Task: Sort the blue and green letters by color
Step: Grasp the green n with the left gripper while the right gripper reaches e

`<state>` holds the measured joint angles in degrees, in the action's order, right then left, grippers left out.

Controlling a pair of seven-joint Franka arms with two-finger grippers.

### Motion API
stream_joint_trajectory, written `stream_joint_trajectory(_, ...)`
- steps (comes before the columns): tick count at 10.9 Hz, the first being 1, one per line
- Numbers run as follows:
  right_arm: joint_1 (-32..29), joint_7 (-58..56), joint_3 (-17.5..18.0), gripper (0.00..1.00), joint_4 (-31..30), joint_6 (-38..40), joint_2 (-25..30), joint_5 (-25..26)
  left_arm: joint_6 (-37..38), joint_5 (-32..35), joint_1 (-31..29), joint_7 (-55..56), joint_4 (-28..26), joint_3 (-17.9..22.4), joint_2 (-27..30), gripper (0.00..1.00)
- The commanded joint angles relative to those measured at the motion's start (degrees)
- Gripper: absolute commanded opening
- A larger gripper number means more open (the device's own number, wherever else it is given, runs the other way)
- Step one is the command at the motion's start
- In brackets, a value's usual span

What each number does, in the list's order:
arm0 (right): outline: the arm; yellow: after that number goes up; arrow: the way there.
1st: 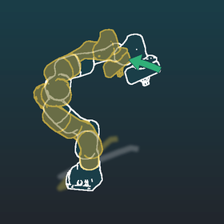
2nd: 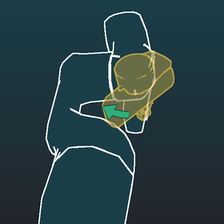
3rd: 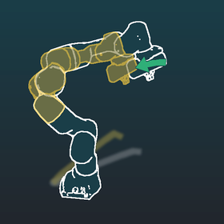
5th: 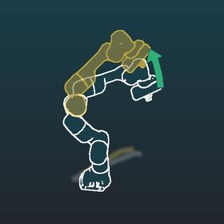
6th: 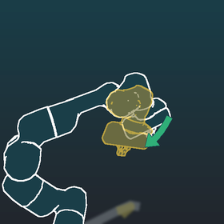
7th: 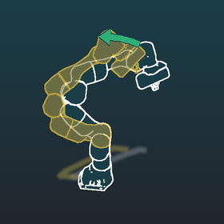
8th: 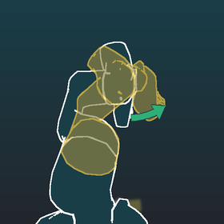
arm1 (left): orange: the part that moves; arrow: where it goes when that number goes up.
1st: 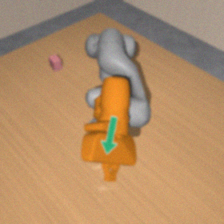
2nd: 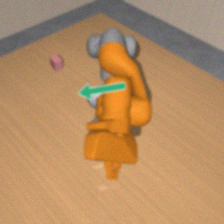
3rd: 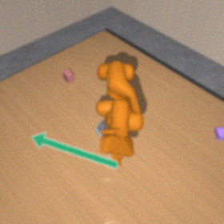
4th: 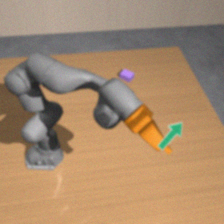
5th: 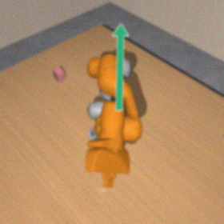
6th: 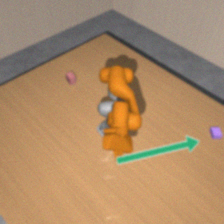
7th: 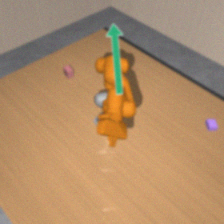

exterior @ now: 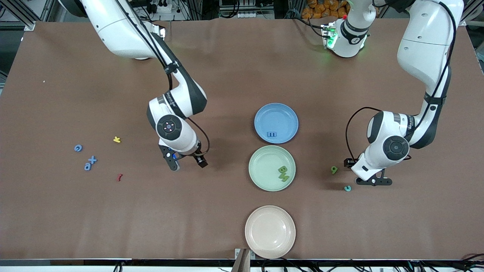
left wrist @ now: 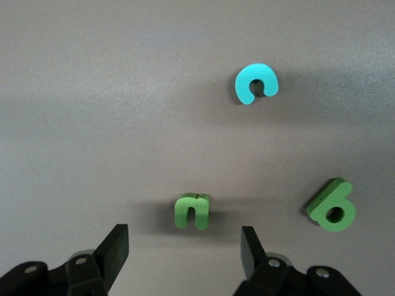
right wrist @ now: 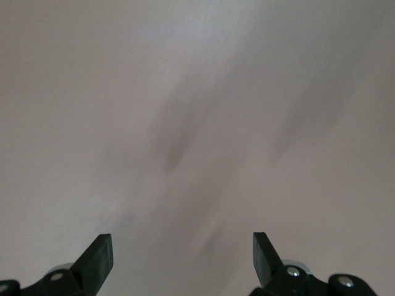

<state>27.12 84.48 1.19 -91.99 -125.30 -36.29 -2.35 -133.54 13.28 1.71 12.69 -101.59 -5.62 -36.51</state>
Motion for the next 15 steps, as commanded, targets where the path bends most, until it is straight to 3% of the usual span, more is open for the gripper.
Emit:
stream_joint_trajectory(1, -3.64, -6.42, 0.66, 1.0, -8.46, -0.83, 5.25, 6.64, -3.56, 0.43, -0.74, -0.03, -2.48, -0.62, 1.19, 0.76)
stream_joint_trajectory(7, -14.36, -29.25, 0.57, 1.0, -16.54, -1.0, 11.84, 7.01, -5.67, 0.43, -1.09, 0.15, -3.09, -0.62, 0.39, 0.73)
stream_joint_trajectory(9, -19.88, -38.47, 0.13, 1.0, -19.79, -2.83, 13.69, 8.41, -6.56, 0.43, -1.09, 0.32, -3.09, -0.62, -0.22, 0.66)
stream_joint_trajectory(15, -32.38, -67.47, 0.13, 1.0, -19.98, -8.45, 13.17, 8.59, -9.1, 0.26, -1.71, 0.94, -3.62, -0.62, -1.54, 0.39)
